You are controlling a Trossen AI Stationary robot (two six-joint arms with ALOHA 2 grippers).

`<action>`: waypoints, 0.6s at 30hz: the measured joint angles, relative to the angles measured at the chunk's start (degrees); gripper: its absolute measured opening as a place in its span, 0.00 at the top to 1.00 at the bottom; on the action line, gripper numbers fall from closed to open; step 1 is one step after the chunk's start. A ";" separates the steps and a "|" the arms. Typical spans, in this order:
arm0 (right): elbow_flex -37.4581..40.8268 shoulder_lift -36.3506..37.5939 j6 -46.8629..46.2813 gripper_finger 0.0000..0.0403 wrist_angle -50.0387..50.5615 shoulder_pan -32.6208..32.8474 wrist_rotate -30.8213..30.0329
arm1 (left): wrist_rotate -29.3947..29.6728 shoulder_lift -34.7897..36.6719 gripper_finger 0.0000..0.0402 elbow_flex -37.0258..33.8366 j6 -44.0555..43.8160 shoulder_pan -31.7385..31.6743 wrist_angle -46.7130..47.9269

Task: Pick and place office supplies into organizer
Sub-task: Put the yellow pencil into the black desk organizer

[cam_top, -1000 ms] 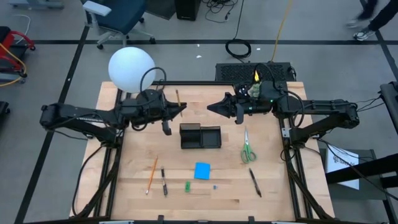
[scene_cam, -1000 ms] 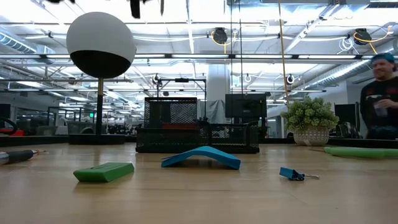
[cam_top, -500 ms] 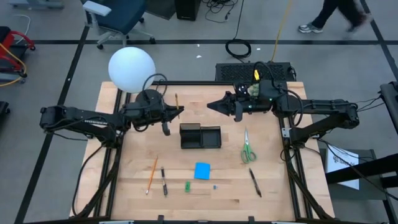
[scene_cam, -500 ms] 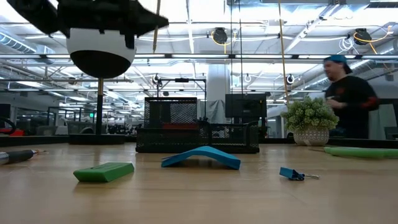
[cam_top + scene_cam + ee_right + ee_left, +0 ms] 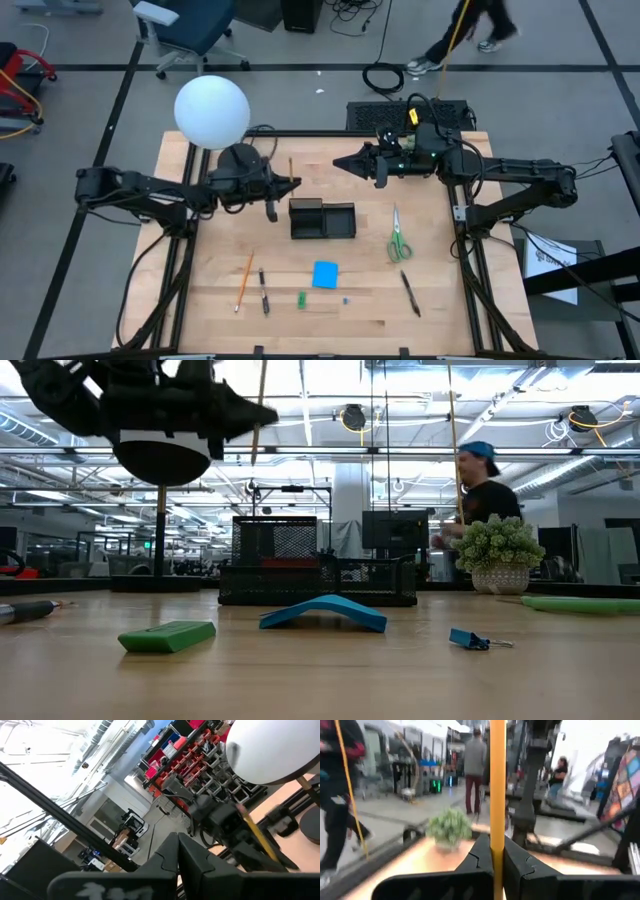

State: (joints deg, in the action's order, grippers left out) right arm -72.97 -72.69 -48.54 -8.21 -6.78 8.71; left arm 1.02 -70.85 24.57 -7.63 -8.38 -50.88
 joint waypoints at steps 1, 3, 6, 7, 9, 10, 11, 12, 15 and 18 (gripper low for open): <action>0.00 0.00 -0.03 1.00 -0.02 -0.01 -0.01 | 0.00 -1.01 1.00 -0.02 -0.20 -0.02 -0.66; 0.01 0.00 -0.03 1.00 -0.01 0.00 0.00 | -0.55 -3.12 1.00 0.00 -0.42 0.00 -3.25; 0.00 0.00 -0.06 1.00 0.00 0.01 0.02 | -1.58 -5.52 1.00 0.00 -0.45 0.04 -5.04; 0.00 0.00 -0.10 1.00 0.00 0.01 0.02 | -1.62 -6.32 1.00 0.00 -0.45 0.14 -5.79; 0.01 0.00 -0.10 1.00 0.00 0.01 0.02 | -1.62 -7.88 1.00 0.00 -0.45 0.18 -6.93; 0.02 0.00 -0.08 1.00 0.03 0.01 0.04 | -1.62 -8.61 1.00 0.00 -0.50 0.17 -7.22; 0.02 0.00 -0.06 1.00 0.13 0.01 0.04 | -1.62 -9.38 1.00 0.00 -0.70 0.16 -7.96; 0.02 0.00 -0.06 1.00 0.33 0.01 0.04 | -1.62 -10.22 1.00 0.00 -1.01 0.16 -8.47; 0.70 0.00 -0.05 1.00 -0.09 0.01 0.04 | -1.96 -12.54 1.00 0.00 -1.12 0.16 -10.58; 2.27 0.00 -1.47 1.00 -0.21 0.01 0.05 | -2.26 -14.57 1.00 0.02 -1.12 0.18 -14.03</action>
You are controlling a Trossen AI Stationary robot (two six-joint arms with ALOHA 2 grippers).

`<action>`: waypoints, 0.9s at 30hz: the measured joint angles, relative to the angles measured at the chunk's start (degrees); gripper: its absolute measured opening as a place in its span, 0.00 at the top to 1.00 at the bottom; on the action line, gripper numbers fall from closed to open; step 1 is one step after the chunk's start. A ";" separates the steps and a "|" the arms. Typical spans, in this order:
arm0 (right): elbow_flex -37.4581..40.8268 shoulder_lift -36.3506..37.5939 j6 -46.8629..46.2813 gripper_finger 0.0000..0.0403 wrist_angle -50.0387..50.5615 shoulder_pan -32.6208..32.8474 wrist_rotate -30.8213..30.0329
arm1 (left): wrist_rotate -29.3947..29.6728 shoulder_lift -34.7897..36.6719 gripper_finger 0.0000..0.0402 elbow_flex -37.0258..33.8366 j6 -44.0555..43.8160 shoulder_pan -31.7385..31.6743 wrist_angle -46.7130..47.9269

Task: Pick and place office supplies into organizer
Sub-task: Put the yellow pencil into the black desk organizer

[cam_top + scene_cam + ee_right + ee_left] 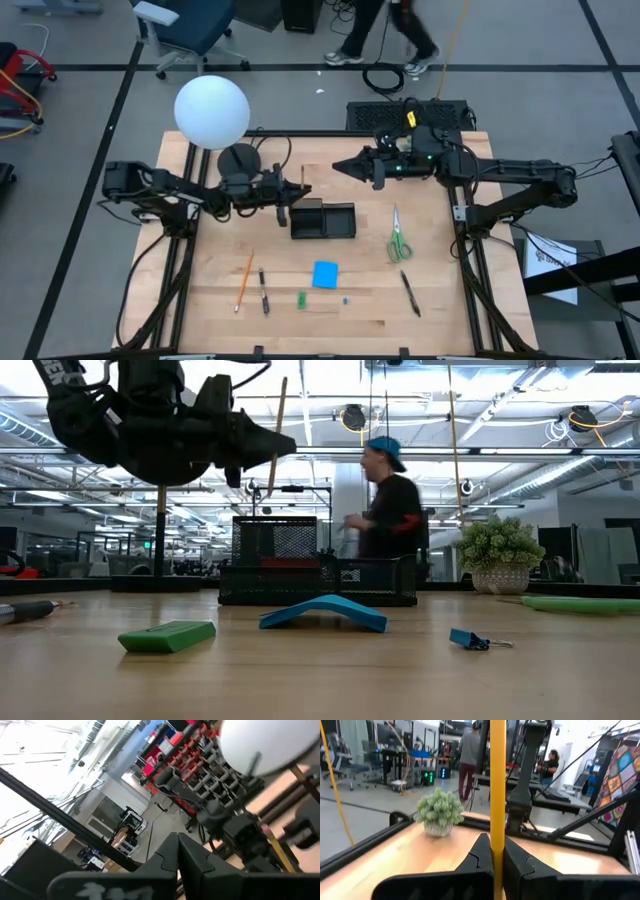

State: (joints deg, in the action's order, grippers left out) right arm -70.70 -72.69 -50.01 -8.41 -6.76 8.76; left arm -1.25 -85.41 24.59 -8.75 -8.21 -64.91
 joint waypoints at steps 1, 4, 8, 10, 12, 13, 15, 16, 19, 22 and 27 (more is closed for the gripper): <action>0.61 0.00 -0.61 1.00 -0.05 0.00 0.04 | -0.03 -0.64 1.00 0.01 0.00 -0.02 -0.21; 2.42 -0.02 -2.05 1.00 -0.67 0.00 0.23 | -0.03 -2.03 1.00 0.00 0.00 -0.02 -0.37; 4.92 -0.05 -3.35 1.00 -4.37 0.00 0.26 | -0.69 -4.00 1.00 0.00 -0.02 -0.02 -1.53; 6.00 -0.06 -4.06 1.00 -7.66 0.00 0.27 | -0.75 -5.43 1.00 0.02 -0.02 0.00 -3.68; 7.03 -0.04 -5.06 1.00 -10.46 0.00 0.27 | -0.76 -6.73 1.00 0.03 -0.04 -0.02 -4.27; 7.47 -0.04 -5.36 1.00 -11.46 0.00 0.27 | -0.76 -7.52 1.00 0.01 -0.03 -0.02 -5.15; 7.90 -0.04 -5.49 1.00 -12.11 0.00 0.27 | -0.77 -9.13 1.00 0.05 -0.27 -0.02 -7.35; 7.90 -0.04 -5.48 1.00 -12.24 0.00 0.27 | -0.77 -9.93 1.00 0.04 -0.45 -0.02 -7.90; 7.90 -0.04 -5.41 1.00 -12.40 0.00 0.30 | -0.80 -12.02 1.00 0.03 -0.85 -0.02 -10.41; 7.90 -0.04 -5.32 1.00 -12.36 0.00 0.30 | -0.80 -13.81 1.00 0.03 -1.01 -0.02 -10.75; 7.90 -0.04 -4.89 1.00 -12.32 0.00 0.38 | -0.80 -16.39 1.00 0.01 -1.36 -0.02 -13.44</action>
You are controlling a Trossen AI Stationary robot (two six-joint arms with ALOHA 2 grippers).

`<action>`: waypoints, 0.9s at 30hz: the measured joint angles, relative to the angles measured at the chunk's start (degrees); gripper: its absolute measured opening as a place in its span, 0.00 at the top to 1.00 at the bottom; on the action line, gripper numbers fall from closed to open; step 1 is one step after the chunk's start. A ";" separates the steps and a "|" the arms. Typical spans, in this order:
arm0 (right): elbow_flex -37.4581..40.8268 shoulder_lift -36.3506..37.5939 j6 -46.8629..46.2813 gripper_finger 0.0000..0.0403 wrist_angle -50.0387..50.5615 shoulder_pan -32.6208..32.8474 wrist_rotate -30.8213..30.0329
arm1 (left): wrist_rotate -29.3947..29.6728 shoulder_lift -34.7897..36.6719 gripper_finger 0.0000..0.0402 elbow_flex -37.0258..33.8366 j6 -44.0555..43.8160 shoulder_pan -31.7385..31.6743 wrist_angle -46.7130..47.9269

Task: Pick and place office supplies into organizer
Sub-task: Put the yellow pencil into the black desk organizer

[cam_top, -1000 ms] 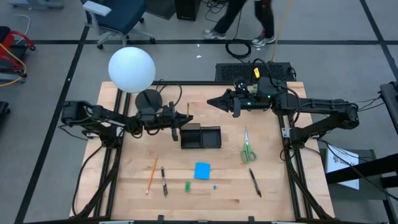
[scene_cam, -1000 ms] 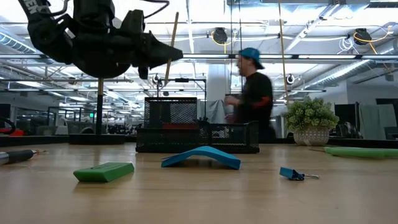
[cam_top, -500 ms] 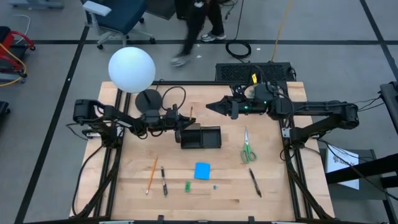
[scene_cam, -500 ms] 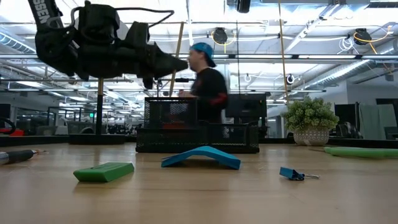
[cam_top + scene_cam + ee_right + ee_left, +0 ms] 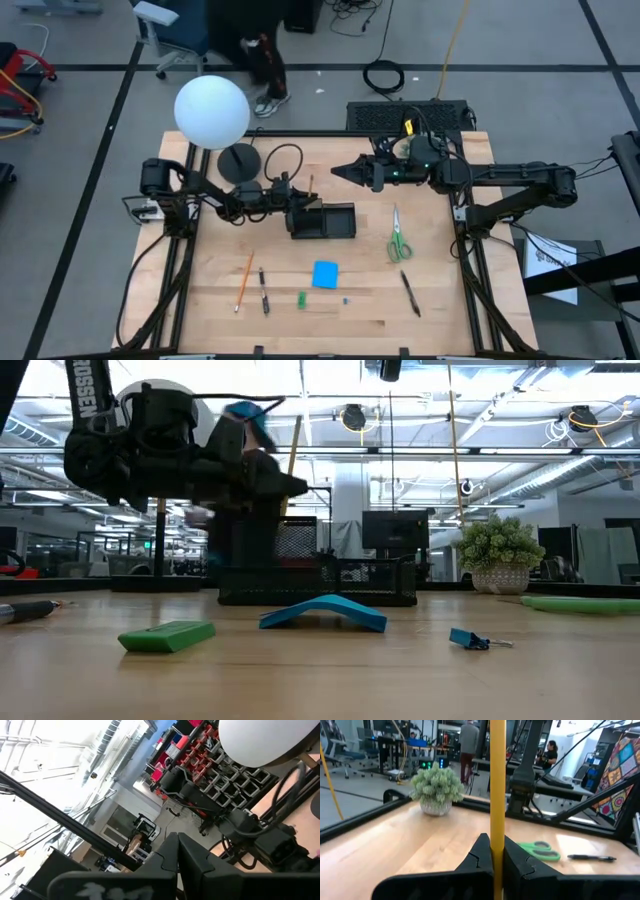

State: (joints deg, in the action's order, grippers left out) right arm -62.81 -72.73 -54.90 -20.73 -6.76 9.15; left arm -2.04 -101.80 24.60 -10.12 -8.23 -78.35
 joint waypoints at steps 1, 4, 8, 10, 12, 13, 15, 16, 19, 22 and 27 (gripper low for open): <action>0.00 0.00 0.02 1.00 -0.01 0.00 0.03 | -0.01 -0.36 1.00 0.00 -0.11 0.00 -0.09; 0.00 0.00 0.05 1.00 -0.02 0.00 0.00 | -0.51 -1.30 1.00 0.00 -0.15 0.00 -0.07; 0.00 0.00 0.08 1.00 -0.02 0.00 0.02 | -1.45 -1.75 1.00 0.00 -0.98 0.11 -0.16; 0.00 0.00 0.08 1.00 0.03 0.00 0.02 | -1.46 -1.73 1.00 0.00 -0.87 0.30 -0.17; 0.00 0.00 0.08 1.00 0.02 0.00 0.02 | -1.46 -1.70 1.00 0.00 -0.42 0.49 -0.04; 0.00 0.00 0.08 1.00 0.02 0.00 0.02 | -1.46 -1.70 1.00 0.00 -0.41 0.48 0.13; 0.00 0.00 0.08 1.00 0.02 0.00 0.02 | -1.44 -1.70 0.99 0.00 -0.56 0.50 0.20; 0.00 0.00 0.10 1.00 0.02 0.00 0.03 | -1.37 -1.68 0.98 0.00 -0.56 0.48 0.44; 0.00 0.00 0.09 1.00 0.00 0.00 0.04 | -1.29 -1.57 0.94 0.04 -0.58 0.48 1.40; 0.00 0.00 0.10 1.00 0.02 0.00 0.04 | -1.18 -1.55 0.90 0.07 -0.57 0.50 1.57; 0.00 0.02 0.55 1.00 0.02 0.00 0.05 | -1.18 -1.55 0.83 0.07 -0.70 0.52 1.51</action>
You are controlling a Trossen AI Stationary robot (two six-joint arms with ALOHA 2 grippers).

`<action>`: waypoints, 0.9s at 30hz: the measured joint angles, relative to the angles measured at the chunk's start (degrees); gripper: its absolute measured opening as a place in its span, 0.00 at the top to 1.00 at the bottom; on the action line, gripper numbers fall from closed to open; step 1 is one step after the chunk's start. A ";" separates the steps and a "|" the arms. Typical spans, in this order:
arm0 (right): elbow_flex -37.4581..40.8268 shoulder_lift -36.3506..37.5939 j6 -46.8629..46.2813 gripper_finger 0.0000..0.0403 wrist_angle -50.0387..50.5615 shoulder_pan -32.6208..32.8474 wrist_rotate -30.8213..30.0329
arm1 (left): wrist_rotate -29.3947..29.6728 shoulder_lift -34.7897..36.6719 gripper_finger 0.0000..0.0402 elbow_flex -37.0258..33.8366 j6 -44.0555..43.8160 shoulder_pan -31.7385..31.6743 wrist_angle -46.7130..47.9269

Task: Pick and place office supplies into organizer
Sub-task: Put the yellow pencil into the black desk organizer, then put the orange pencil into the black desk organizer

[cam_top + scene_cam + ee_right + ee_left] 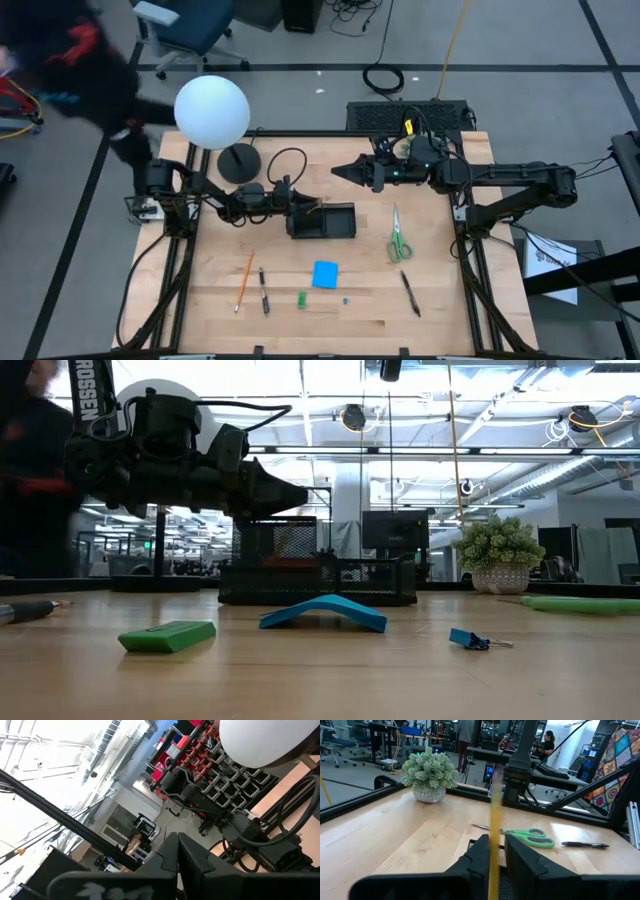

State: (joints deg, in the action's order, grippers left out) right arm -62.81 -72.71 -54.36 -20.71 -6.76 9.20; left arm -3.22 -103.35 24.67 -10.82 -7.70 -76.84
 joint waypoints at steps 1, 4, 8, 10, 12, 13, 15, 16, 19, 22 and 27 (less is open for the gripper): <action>0.00 0.00 0.02 1.00 -0.01 0.00 0.01 | 0.00 0.00 0.82 0.00 -0.01 0.00 0.00; 0.00 0.00 0.17 1.00 -0.02 0.00 0.01 | 0.06 0.00 0.78 0.00 -0.87 0.00 -0.06; 0.00 0.00 0.62 1.00 -0.02 0.00 0.01 | 0.11 -0.02 0.74 -0.01 -3.42 0.00 -0.72; 0.00 0.00 0.64 1.00 -0.04 0.00 0.01 | 0.11 0.17 0.72 -0.03 -4.71 0.00 -0.91; 0.00 0.00 0.64 1.00 -0.02 0.00 0.01 | 0.26 0.35 0.70 -0.07 -5.43 0.13 -0.90; 0.00 0.02 0.62 1.00 -0.04 0.00 0.01 | 0.26 0.35 0.69 -0.07 -5.45 0.25 -0.85; 0.00 0.02 0.64 1.00 -0.04 0.00 0.03 | 0.28 0.33 0.67 -0.09 -5.47 0.52 -0.87; 0.00 0.02 0.65 1.00 -0.04 0.00 0.03 | 0.30 0.35 0.67 -0.09 -5.45 0.74 -0.95; 0.00 0.02 1.04 1.00 -0.04 0.00 0.03 | 0.31 0.35 0.65 -0.09 -5.48 1.48 -1.03; 0.00 0.02 1.06 1.00 -0.04 0.00 0.03 | 0.37 0.35 0.64 -0.09 -5.69 2.25 -1.29; -0.02 0.02 1.07 1.00 -0.04 0.00 0.05 | 0.64 3.72 0.64 0.23 -4.88 3.57 -1.31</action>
State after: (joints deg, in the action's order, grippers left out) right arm -62.83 -72.69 -53.29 -20.75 -6.76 9.25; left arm -2.59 -99.63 24.89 -15.70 -4.13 -78.15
